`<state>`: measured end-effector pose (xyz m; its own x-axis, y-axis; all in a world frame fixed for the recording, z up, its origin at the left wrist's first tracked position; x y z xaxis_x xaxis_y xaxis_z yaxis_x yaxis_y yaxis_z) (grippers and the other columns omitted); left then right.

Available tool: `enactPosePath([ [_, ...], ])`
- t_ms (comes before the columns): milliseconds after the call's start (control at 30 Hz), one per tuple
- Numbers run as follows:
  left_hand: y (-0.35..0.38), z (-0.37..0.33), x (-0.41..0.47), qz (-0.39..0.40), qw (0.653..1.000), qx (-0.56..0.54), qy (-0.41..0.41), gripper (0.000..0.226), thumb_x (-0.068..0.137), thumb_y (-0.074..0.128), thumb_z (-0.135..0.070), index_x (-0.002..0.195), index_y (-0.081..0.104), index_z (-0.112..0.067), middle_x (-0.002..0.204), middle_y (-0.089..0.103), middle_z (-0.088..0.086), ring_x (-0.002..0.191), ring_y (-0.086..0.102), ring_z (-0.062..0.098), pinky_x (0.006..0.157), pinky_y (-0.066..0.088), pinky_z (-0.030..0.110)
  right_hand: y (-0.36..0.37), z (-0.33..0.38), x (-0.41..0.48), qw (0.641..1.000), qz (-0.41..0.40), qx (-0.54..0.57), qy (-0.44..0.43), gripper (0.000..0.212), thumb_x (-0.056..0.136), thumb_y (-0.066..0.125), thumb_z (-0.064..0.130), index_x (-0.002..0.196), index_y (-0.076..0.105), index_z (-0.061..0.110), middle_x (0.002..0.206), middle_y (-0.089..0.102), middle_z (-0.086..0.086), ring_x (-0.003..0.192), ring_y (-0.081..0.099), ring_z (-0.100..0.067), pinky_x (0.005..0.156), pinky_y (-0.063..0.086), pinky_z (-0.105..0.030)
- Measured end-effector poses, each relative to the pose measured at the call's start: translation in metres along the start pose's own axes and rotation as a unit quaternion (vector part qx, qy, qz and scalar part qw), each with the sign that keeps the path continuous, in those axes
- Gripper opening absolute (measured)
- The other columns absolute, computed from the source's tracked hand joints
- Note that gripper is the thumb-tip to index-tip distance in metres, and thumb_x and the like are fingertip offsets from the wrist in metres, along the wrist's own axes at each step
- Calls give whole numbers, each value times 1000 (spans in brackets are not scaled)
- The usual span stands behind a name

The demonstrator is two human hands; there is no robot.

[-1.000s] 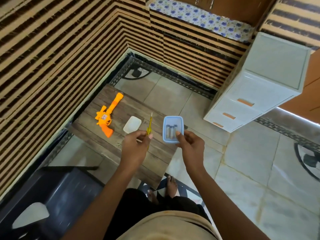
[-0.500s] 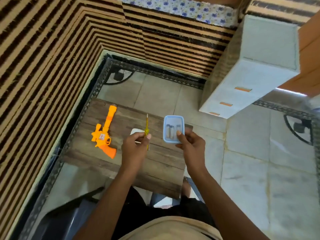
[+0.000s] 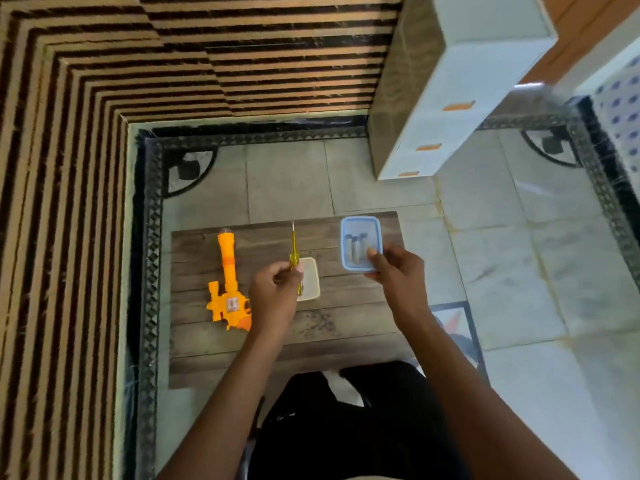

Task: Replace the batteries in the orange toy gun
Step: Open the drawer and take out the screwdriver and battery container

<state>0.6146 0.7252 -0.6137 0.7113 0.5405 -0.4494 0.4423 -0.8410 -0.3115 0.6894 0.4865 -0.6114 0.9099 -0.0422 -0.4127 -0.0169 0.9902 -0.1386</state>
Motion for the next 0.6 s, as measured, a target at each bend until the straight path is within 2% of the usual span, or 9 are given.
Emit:
enactPosePath([
  [100, -1, 12, 4, 11, 1000, 4, -5, 1, 96, 72, -18, 97, 72, -18, 82, 72, -1, 76, 65, 9, 81, 59, 46, 7, -17, -3, 1000, -12, 10, 10, 11, 102, 66, 16, 105, 77, 16, 90, 81, 2, 90, 78, -17, 74, 63, -28],
  [233, 1, 45, 18, 10, 999, 16, -28, 10, 96, 73, -22, 90, 68, -28, 88, 76, 4, 86, 70, 19, 83, 60, 49, 11, -47, 3, 1000, -18, -9, 19, 12, 102, 66, 17, 107, 77, 20, 89, 81, 5, 88, 79, -12, 74, 64, -28],
  [333, 4, 75, 36, 5, 999, 28, -39, 6, 95, 74, -24, 92, 70, -27, 90, 77, 7, 90, 72, 25, 82, 61, 50, 14, -69, 16, 999, -12, -32, 18, 18, 103, 65, 16, 99, 76, 29, 86, 81, 6, 84, 79, -11, 74, 63, -31],
  [433, 9, 115, 60, 4, 997, 39, -62, 3, 96, 73, -21, 95, 73, -18, 90, 77, 14, 90, 73, 33, 72, 62, 45, 19, -100, 35, 998, -11, -53, 28, 22, 103, 65, 15, 96, 77, 32, 84, 81, 9, 83, 79, -10, 78, 65, -40],
  [533, 16, 171, 91, -14, 995, 44, -93, 24, 96, 73, -19, 110, 74, 0, 88, 75, 13, 86, 72, 30, 68, 60, 38, 30, -148, 64, 997, -11, -72, 37, 25, 103, 65, 18, 91, 76, 37, 84, 81, 8, 84, 78, -10, 83, 65, -47],
  [600, 20, 199, 111, -31, 994, 41, -99, 26, 96, 73, -19, 113, 74, 1, 87, 74, 10, 84, 70, 26, 72, 62, 40, 36, -177, 83, 996, -18, -78, 35, 25, 103, 65, 19, 90, 76, 38, 83, 81, 8, 83, 78, -11, 83, 65, -51],
])
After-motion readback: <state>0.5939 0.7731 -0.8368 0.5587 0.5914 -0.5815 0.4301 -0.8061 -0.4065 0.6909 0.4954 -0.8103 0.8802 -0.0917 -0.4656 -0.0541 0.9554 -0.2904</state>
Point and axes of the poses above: each hand's wrist, its own x-axis towards the middle knuckle, its own y-axis out of the palm, z = x × y, the point moved 8 cm from there along x, towards the middle knuckle
